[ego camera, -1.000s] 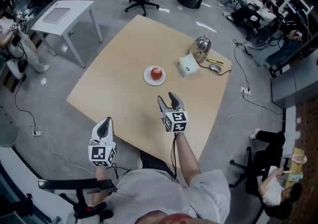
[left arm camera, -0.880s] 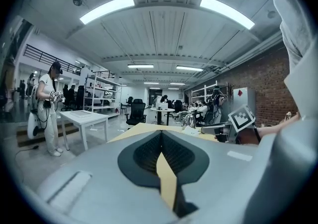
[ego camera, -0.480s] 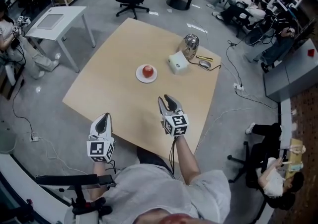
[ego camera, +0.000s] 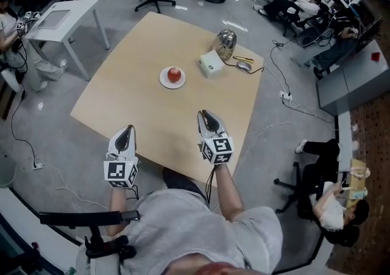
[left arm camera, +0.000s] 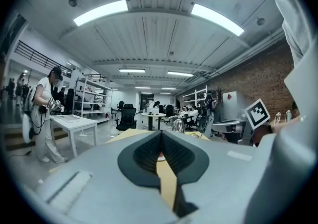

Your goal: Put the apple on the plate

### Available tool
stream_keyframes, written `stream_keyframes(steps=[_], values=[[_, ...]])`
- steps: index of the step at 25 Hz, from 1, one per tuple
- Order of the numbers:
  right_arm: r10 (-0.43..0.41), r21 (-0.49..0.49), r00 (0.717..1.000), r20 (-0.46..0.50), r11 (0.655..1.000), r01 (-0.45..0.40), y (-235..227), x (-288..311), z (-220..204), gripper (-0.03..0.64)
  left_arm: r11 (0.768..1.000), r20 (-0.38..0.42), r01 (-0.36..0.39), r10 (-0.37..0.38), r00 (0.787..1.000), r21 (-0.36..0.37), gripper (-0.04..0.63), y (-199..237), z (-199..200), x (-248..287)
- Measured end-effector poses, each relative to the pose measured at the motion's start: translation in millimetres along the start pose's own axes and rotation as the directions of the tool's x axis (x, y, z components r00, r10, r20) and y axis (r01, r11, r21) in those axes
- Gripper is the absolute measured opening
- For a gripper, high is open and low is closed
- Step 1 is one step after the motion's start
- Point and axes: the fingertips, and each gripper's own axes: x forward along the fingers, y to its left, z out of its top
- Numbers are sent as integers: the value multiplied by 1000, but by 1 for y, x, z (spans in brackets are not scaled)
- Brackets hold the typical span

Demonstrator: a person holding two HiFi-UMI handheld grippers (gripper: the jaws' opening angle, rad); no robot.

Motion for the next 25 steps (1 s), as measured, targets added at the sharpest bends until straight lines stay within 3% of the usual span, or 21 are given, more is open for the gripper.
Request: stream_keyframes(steps=[13, 25], values=[[-58, 36, 998, 33, 998, 57, 5, -44, -1, 8, 998, 31, 53, -53, 998, 19, 18, -10, 8, 5], [-78, 46, 997, 26, 996, 76, 12, -71, -15, 6, 996, 27, 81, -82, 996, 33, 18, -15, 5, 5]])
